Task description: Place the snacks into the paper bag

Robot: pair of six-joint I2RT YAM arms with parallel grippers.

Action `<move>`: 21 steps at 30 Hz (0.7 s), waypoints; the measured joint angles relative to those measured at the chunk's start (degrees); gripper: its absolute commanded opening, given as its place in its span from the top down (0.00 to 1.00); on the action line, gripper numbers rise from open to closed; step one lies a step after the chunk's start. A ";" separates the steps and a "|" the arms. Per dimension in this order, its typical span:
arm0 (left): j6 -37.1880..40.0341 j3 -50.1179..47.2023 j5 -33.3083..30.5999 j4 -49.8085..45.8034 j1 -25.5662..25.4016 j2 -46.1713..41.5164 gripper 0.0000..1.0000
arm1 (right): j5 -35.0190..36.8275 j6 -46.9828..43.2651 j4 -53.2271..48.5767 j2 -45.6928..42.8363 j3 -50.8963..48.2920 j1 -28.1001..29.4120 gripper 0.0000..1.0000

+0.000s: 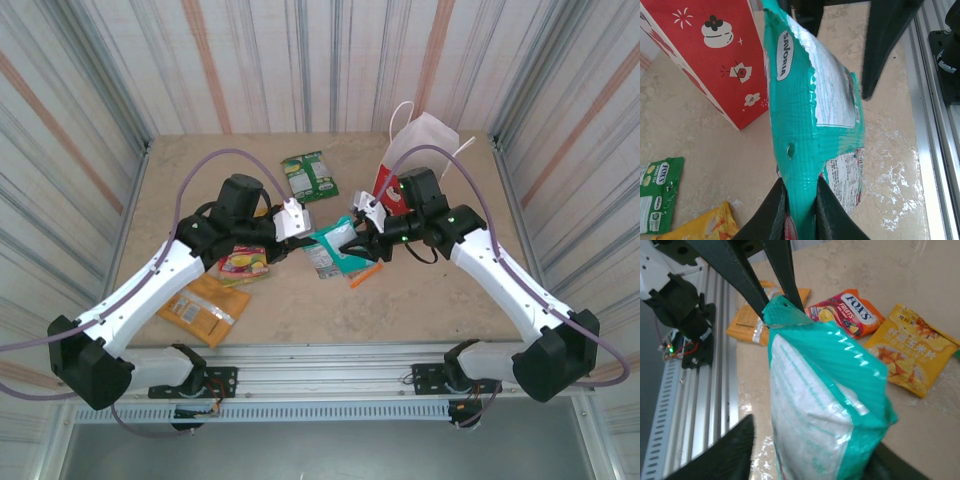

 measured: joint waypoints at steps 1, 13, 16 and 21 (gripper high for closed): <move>-0.02 0.00 -0.02 0.22 0.00 0.00 1.00 | 0.07 0.31 0.00 0.00 0.00 -0.02 0.74; -6.69 -1.03 -7.02 7.43 -0.37 -2.49 0.18 | 1.84 5.70 3.06 -1.36 0.09 -2.29 1.00; -11.39 -1.03 -11.43 9.88 -0.37 -3.30 0.01 | 4.39 11.72 6.43 -3.69 0.20 -5.35 1.00; -18.84 -1.03 -18.36 12.57 -0.37 -3.26 0.01 | 13.42 20.94 12.07 -6.93 4.13 -9.81 1.00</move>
